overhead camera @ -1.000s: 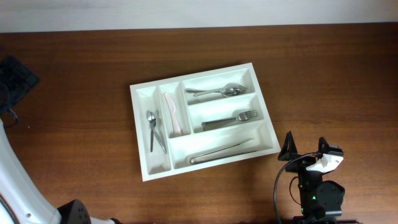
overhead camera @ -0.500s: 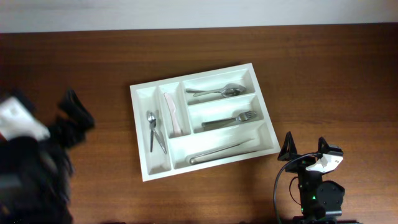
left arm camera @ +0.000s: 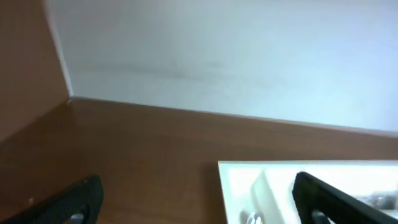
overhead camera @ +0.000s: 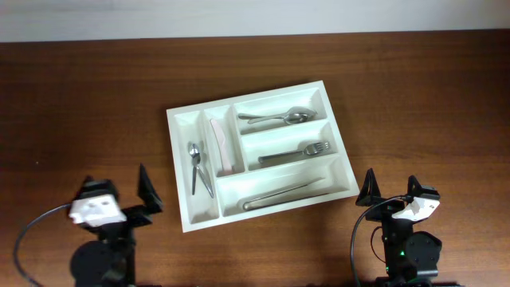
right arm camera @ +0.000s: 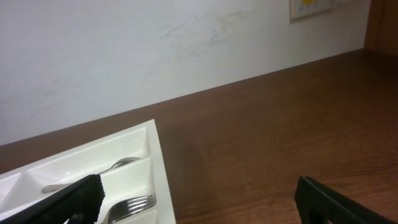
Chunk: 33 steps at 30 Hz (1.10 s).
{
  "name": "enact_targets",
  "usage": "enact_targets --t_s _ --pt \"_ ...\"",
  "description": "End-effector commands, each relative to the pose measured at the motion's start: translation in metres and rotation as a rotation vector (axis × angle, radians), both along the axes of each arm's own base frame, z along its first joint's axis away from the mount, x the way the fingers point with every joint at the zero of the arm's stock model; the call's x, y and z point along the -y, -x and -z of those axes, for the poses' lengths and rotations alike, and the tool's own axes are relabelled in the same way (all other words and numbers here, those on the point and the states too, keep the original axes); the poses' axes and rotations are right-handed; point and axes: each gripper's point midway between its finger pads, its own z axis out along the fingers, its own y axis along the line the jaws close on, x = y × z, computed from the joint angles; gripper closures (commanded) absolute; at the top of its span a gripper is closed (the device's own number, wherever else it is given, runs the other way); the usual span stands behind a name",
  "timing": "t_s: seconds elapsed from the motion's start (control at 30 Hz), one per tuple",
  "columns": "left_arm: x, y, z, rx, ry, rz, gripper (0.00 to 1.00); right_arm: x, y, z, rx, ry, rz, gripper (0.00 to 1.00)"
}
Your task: Pack container
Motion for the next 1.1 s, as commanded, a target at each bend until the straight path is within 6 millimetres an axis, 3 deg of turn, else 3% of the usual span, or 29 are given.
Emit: enact_targets --t_s 0.0,0.13,0.4,1.07 --pt "0.014 -0.003 0.032 -0.008 -0.129 0.092 0.01 -0.002 0.000 0.003 -0.005 0.009 -0.009 0.01" --pt "0.014 -0.006 0.066 0.004 -0.130 0.090 0.01 -0.002 0.000 0.003 -0.005 0.009 -0.009 0.01" --pt "0.014 -0.009 0.104 -0.013 -0.129 0.092 0.01 -0.002 0.000 0.003 -0.005 0.009 -0.009 0.01" --pt "0.012 -0.009 0.103 -0.011 -0.130 0.081 0.01 -0.002 0.000 0.003 -0.005 0.009 -0.009 0.01"
